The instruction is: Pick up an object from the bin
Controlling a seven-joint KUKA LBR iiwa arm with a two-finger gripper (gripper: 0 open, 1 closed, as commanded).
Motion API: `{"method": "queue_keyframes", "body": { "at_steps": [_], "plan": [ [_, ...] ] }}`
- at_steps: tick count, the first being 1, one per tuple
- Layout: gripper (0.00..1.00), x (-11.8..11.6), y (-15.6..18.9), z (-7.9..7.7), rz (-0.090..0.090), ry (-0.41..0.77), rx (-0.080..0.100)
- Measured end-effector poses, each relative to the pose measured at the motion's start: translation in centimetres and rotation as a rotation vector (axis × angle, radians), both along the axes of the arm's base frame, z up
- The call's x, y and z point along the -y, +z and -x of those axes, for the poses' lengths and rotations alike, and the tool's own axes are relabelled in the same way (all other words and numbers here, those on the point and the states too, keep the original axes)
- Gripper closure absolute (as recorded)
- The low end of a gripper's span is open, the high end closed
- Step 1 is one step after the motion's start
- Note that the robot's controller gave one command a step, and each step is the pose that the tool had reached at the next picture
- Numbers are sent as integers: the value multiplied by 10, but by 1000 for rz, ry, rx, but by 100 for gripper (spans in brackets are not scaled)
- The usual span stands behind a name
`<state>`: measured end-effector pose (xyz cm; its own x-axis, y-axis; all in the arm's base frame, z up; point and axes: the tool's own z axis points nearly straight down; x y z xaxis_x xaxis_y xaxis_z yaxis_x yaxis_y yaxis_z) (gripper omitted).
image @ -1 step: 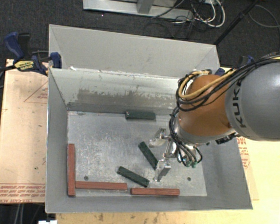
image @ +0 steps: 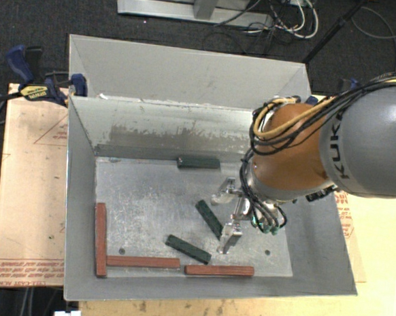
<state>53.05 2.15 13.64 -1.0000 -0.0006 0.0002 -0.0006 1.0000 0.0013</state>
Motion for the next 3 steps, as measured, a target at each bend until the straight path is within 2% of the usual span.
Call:
{"method": "queue_keyframes", "body": {
  "at_steps": [1, 2, 3],
  "plan": [
    [100, 28, -58, -9, -3, -143, 18],
    [100, 28, -58, -9, -3, -144, 18],
    [100, 26, -35, -24, 0, -137, 0]
  ]
}}
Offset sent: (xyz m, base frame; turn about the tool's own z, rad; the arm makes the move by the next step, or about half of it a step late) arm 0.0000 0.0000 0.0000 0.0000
